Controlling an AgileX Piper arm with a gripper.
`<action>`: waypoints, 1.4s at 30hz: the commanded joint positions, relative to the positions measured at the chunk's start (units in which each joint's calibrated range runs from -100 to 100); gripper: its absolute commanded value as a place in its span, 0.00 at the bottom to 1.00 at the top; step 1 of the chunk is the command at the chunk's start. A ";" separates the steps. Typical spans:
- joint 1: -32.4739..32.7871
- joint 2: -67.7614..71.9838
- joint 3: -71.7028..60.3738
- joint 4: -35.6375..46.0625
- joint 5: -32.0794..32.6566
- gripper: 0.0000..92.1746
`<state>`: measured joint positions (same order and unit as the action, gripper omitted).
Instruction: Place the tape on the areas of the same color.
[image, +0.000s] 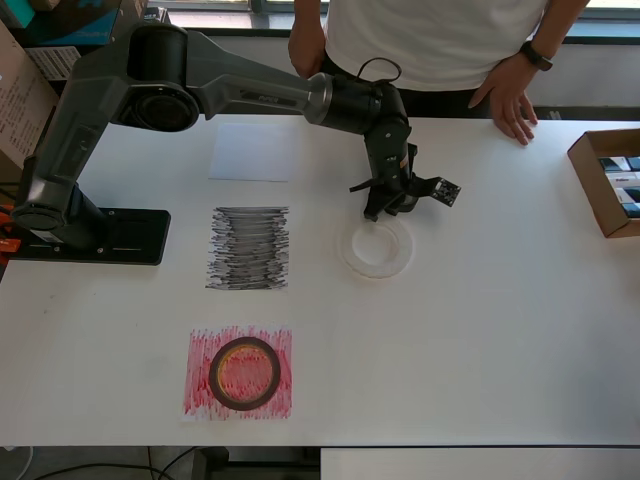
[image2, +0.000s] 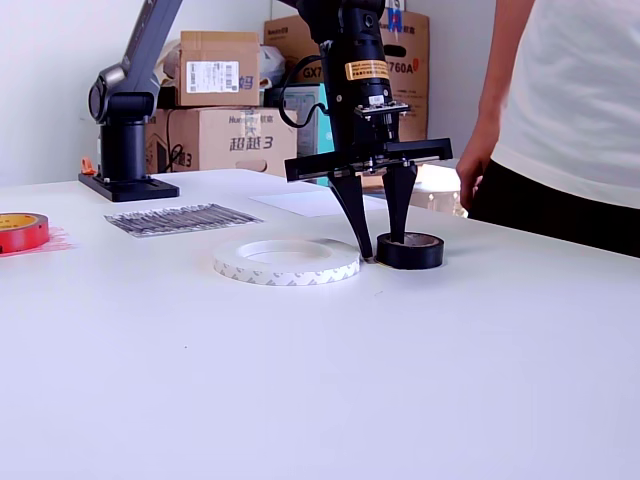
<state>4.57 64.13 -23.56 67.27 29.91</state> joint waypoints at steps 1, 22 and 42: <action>-0.14 -0.34 -0.38 -0.62 -0.19 0.35; 0.02 -13.90 1.34 0.14 -10.42 0.00; -17.10 -56.09 55.59 -7.49 -34.24 0.00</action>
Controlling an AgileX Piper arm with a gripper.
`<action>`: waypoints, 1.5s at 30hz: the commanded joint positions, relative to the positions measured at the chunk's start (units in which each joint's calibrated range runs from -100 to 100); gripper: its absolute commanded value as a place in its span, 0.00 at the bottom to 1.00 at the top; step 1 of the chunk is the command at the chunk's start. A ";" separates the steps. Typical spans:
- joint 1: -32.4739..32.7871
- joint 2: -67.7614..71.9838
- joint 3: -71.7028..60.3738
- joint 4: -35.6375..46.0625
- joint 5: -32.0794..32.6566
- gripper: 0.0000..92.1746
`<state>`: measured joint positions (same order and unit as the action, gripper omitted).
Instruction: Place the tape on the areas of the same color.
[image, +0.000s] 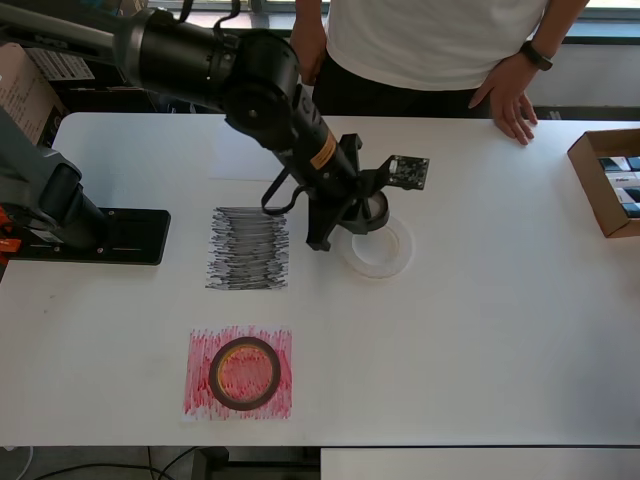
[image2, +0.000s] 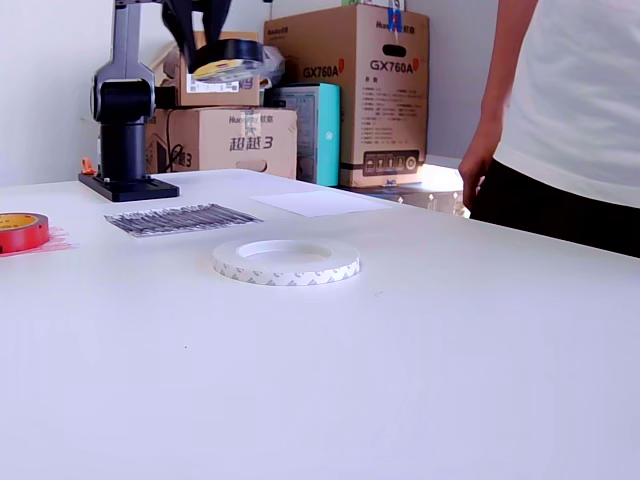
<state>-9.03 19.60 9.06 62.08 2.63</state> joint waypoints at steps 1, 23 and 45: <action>-3.98 -12.77 25.51 -3.06 -8.10 0.00; -2.24 -14.55 39.69 -8.15 -18.01 0.00; 0.05 -7.25 38.96 -12.48 -19.24 0.00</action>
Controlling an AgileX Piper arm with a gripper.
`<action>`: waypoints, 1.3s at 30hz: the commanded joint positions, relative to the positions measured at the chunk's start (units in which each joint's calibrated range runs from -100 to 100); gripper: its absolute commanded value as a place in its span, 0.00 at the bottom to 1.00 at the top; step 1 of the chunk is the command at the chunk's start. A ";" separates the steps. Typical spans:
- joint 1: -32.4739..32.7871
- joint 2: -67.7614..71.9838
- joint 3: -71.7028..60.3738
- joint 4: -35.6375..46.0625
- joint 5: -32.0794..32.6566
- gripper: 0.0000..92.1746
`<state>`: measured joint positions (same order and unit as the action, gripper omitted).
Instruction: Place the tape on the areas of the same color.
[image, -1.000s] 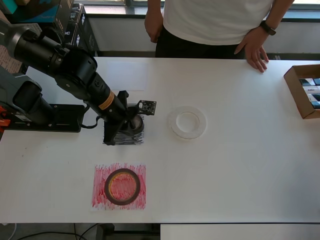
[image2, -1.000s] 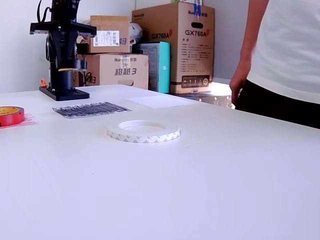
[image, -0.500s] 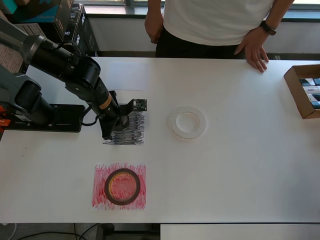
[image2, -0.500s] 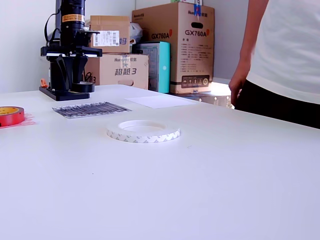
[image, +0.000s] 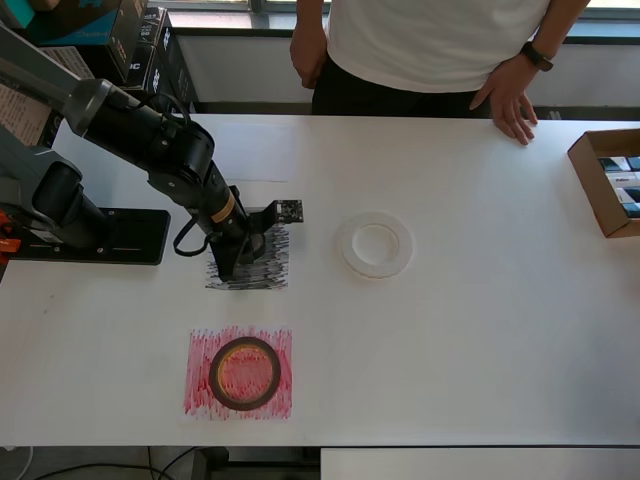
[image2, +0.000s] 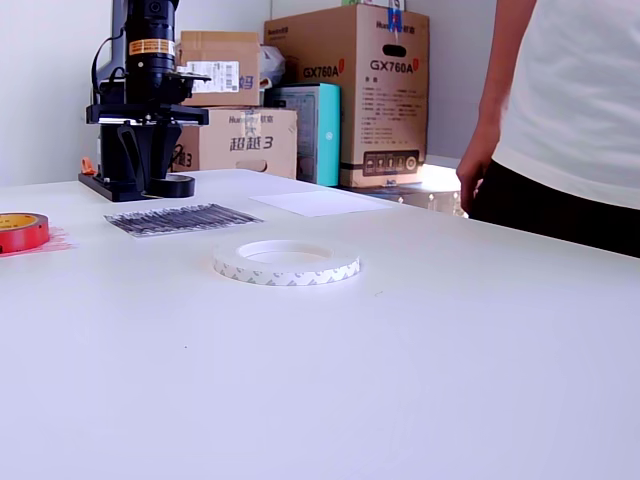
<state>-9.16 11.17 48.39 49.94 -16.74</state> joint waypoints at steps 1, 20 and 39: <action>0.18 1.46 -0.37 -0.60 0.13 0.00; 0.10 1.74 -0.28 -1.02 -0.52 0.38; -0.61 -2.85 -10.45 2.46 -0.03 0.45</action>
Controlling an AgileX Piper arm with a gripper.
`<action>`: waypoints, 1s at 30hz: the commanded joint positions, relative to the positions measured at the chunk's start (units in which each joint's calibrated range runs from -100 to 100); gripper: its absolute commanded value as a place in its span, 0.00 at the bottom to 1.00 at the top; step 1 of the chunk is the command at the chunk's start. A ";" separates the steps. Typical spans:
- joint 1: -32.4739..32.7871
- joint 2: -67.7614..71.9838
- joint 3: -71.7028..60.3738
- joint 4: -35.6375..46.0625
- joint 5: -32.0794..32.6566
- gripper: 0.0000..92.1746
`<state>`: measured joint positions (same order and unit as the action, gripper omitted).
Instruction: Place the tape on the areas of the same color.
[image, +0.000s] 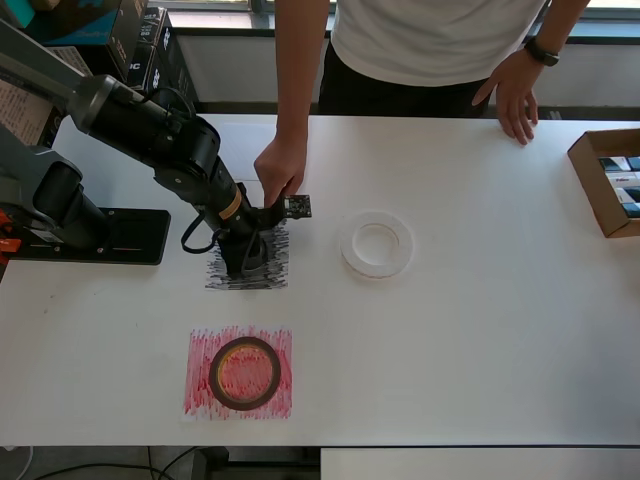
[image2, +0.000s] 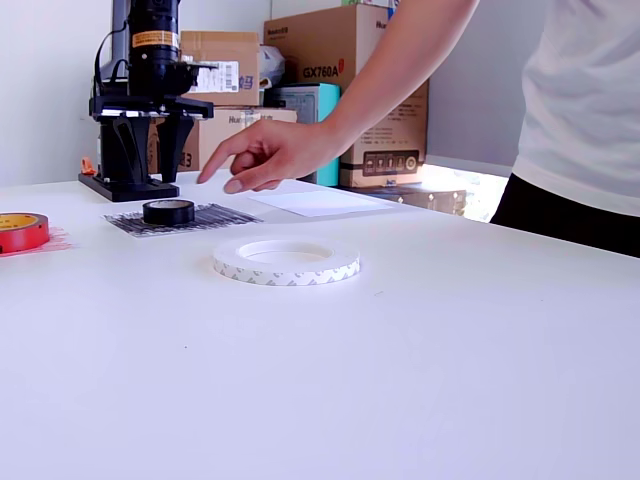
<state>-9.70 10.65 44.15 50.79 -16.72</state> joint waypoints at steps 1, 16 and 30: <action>-0.07 -2.89 -7.85 2.80 0.11 0.45; 0.64 6.84 -34.39 15.78 17.96 0.45; 1.27 26.39 -48.29 15.78 25.74 0.45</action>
<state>-8.02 31.28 0.76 66.07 6.95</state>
